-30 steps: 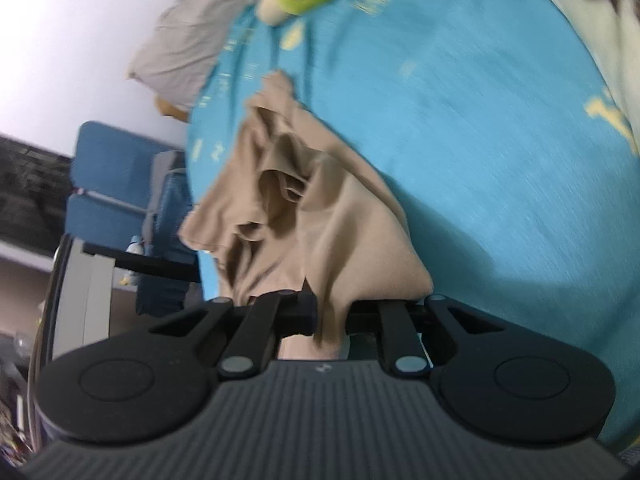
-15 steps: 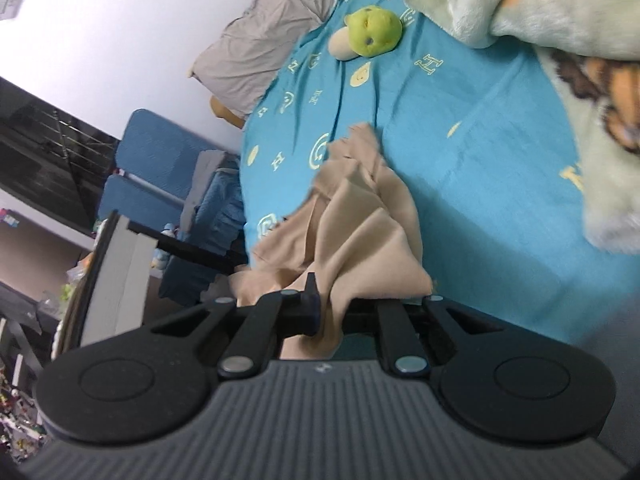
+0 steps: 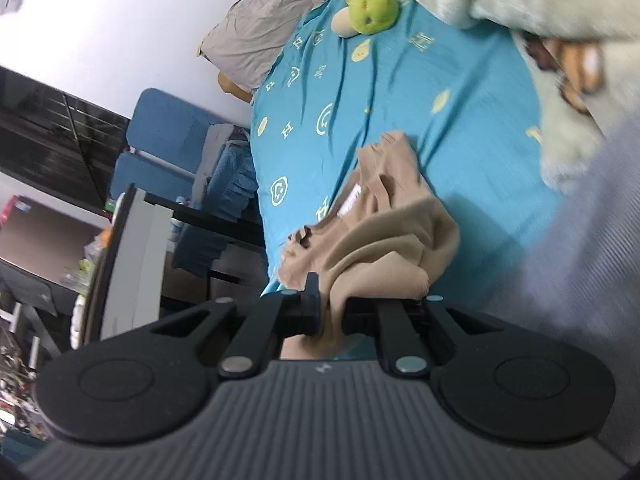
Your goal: Fold clothes
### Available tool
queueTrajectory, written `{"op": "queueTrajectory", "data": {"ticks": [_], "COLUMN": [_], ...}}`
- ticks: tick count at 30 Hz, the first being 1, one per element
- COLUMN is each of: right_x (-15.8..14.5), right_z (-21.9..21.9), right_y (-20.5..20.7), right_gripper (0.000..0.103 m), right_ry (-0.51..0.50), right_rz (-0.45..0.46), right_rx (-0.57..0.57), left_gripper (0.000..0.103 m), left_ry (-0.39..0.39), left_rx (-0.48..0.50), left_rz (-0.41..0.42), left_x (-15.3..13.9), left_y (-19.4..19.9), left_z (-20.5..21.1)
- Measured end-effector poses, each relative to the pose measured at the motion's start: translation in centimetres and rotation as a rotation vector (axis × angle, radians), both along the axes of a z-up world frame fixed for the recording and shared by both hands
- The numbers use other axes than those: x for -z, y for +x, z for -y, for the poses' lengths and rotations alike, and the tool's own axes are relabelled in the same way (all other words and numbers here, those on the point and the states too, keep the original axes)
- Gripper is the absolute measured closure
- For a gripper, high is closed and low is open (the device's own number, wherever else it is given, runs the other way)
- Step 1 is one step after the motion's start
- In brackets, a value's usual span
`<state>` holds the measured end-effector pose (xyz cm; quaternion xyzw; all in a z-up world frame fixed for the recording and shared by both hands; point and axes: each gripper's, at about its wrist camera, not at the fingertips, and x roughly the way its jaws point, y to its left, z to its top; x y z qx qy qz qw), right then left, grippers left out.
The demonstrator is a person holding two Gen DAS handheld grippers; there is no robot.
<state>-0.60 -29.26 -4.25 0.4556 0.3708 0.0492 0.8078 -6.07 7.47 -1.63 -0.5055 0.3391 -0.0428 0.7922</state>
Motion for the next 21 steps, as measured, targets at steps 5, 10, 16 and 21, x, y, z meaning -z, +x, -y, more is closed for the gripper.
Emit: {"op": "queueTrajectory", "data": {"ticks": [5,10,16,21], "right_x": [0.2,2.0,6.5,10.1], "right_z": [0.0,0.2,0.2,0.0], "right_y": [5.5,12.0,18.9,21.4], "right_gripper": [0.091,0.091,0.090,0.089], "right_ry": [-0.013,0.000,-0.022,-0.052], "right_rz": [-0.036,-0.092,-0.156,-0.167], "right_rx": [-0.006,-0.010,-0.048,-0.087], "left_gripper": [0.092,0.092,0.090,0.089], "left_ry": [0.064,0.168,0.261,0.277], "left_rx": [0.006,0.031,0.093,0.149], "left_rz": [-0.015,-0.037,-0.071,-0.073], "left_x": [-0.1,1.1,5.7,9.8], "left_y": [6.4,13.7,21.6,24.6], "left_z": [1.0,2.2,3.1,2.9]}}
